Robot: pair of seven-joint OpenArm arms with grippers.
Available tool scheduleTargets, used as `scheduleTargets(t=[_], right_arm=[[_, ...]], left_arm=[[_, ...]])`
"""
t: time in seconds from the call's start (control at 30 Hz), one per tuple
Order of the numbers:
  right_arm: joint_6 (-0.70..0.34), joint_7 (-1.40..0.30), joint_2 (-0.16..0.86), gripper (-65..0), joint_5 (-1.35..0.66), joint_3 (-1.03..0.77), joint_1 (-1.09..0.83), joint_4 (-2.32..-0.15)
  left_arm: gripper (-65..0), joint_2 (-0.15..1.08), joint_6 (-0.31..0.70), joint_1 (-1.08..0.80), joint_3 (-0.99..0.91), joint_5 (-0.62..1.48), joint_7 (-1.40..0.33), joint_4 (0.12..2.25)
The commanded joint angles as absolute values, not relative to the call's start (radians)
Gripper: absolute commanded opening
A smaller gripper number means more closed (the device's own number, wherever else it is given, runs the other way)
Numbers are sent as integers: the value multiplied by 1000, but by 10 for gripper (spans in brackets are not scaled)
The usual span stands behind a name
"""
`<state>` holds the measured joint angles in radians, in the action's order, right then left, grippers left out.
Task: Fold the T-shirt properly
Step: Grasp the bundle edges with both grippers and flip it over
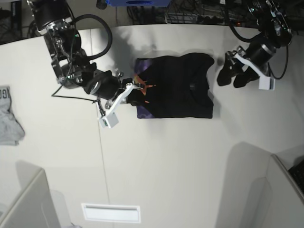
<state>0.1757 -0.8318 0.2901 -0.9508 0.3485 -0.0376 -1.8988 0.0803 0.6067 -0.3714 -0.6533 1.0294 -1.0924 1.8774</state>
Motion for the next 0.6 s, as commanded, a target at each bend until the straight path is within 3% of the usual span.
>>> scheduleTargets(t=[0.0, 0.07, 0.43, 0.57], right_arm=[[168, -814, 289, -650, -970, 344, -25, -1931], [168, -814, 297, -650, -969, 344, -36, -1940], [166, -814, 349, -650, -970, 225, -107, -1991], [99, -812, 351, -650, -970, 199, -128, -1991]], left_arm=[[-156, 88, 615, -357, -624, 1055, -1069, 1876], [-117, 87, 610, -325, -562, 1053, -1067, 1827], [-117, 65, 564, -206, -450, 911, -1066, 1612], [-120, 64, 562, -186, -375, 831, -1066, 1601]])
